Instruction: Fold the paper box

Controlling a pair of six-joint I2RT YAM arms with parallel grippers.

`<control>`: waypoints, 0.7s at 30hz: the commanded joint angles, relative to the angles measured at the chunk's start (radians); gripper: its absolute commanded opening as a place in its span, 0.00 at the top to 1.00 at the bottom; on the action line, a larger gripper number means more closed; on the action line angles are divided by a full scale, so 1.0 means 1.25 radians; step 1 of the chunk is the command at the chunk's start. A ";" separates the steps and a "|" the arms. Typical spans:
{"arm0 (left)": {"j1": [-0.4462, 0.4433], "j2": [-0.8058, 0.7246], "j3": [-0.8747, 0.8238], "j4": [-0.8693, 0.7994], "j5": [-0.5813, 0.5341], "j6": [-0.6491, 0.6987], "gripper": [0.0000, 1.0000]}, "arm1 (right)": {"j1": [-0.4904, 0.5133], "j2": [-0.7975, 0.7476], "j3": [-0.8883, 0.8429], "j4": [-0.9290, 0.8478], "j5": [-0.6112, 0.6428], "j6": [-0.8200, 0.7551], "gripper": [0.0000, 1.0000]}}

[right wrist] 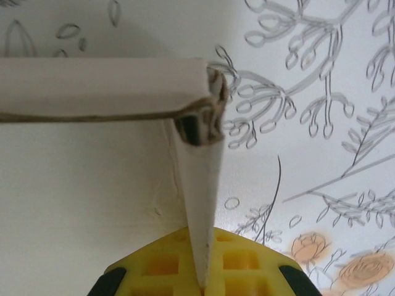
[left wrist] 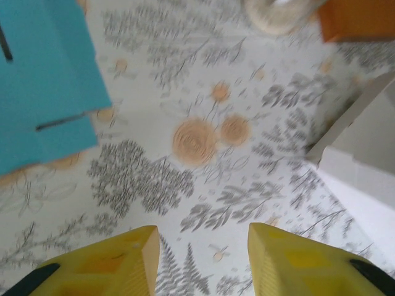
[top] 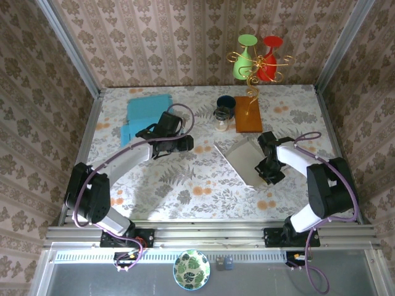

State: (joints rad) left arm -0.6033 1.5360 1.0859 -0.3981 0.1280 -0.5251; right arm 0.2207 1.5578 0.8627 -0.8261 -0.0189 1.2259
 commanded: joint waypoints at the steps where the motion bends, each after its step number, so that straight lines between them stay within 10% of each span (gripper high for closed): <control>1: -0.017 -0.023 -0.035 -0.010 0.016 -0.021 0.58 | 0.004 0.043 0.022 -0.088 -0.052 0.110 1.00; 21: -0.135 0.114 -0.050 0.174 0.127 -0.165 0.63 | 0.091 0.067 -0.020 -0.019 -0.205 0.408 1.00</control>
State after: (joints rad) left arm -0.7658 1.6684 1.0145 -0.2298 0.2470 -0.6971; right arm 0.3180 1.6264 0.8703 -0.8623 -0.2298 1.6619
